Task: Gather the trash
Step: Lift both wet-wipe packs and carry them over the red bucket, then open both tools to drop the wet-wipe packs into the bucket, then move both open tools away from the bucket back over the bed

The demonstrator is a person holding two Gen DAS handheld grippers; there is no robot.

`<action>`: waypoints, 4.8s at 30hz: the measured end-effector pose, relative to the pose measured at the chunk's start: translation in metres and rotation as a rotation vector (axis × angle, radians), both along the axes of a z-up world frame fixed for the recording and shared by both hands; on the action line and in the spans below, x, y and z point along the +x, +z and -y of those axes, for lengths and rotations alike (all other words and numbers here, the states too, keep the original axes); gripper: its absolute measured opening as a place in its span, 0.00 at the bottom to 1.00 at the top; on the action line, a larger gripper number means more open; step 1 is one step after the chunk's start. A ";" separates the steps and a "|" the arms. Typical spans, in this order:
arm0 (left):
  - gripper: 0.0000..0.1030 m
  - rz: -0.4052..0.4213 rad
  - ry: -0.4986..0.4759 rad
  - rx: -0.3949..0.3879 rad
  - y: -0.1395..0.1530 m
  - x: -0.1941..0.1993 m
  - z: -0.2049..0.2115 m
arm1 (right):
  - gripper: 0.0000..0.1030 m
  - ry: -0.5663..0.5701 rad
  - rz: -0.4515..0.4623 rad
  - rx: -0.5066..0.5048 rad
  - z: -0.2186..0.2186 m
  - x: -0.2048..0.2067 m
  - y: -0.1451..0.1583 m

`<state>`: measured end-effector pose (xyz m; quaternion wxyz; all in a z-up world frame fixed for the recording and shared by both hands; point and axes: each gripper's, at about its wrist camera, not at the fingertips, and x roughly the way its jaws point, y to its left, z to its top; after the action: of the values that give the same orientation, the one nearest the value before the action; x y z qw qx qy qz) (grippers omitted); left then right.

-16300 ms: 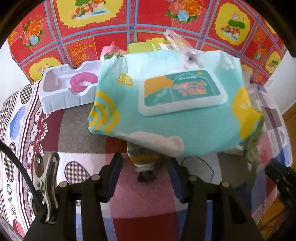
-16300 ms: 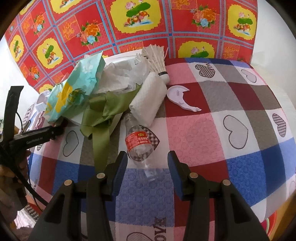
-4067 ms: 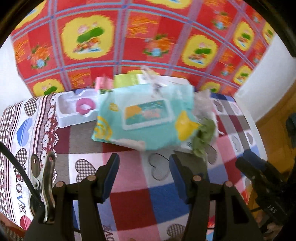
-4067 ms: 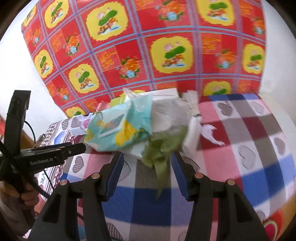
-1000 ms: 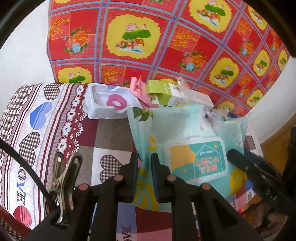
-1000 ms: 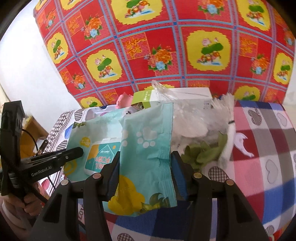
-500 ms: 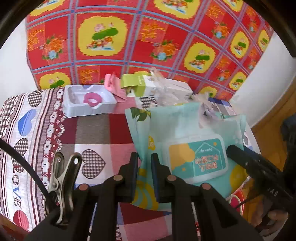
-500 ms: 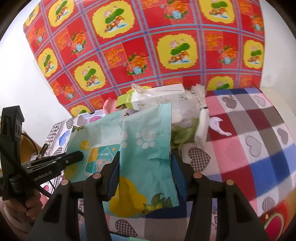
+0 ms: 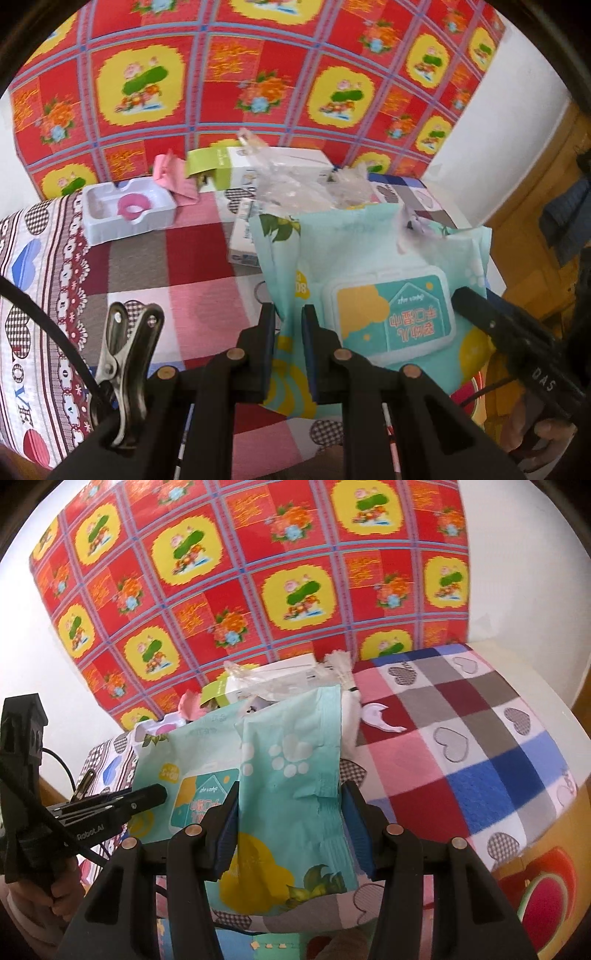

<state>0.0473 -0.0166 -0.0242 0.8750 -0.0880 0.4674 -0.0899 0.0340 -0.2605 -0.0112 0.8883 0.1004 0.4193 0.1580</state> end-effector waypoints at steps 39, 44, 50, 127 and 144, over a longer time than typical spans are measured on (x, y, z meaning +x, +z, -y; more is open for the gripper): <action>0.14 -0.031 -0.503 0.038 -0.009 -0.038 0.238 | 0.51 -0.532 -0.033 0.052 0.225 -0.131 -0.016; 0.14 -0.038 -0.570 0.051 -0.015 -0.046 0.279 | 0.51 -0.598 -0.051 0.049 0.261 -0.149 -0.024; 0.14 -0.030 -0.669 0.072 -0.025 -0.057 0.336 | 0.51 -0.683 -0.075 0.035 0.302 -0.174 -0.036; 0.48 -0.232 -1.057 0.217 -0.271 -0.109 0.652 | 0.63 -1.034 -0.333 0.038 0.499 -0.250 -0.253; 0.48 -0.175 -0.971 0.107 -0.178 -0.109 0.598 | 0.63 -0.913 -0.212 0.015 0.441 -0.231 -0.175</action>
<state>-0.0613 -0.6145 -0.2025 0.6928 0.1776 0.5302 -0.4554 -0.1966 -0.7019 -0.1861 0.8184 0.2965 0.4198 -0.2571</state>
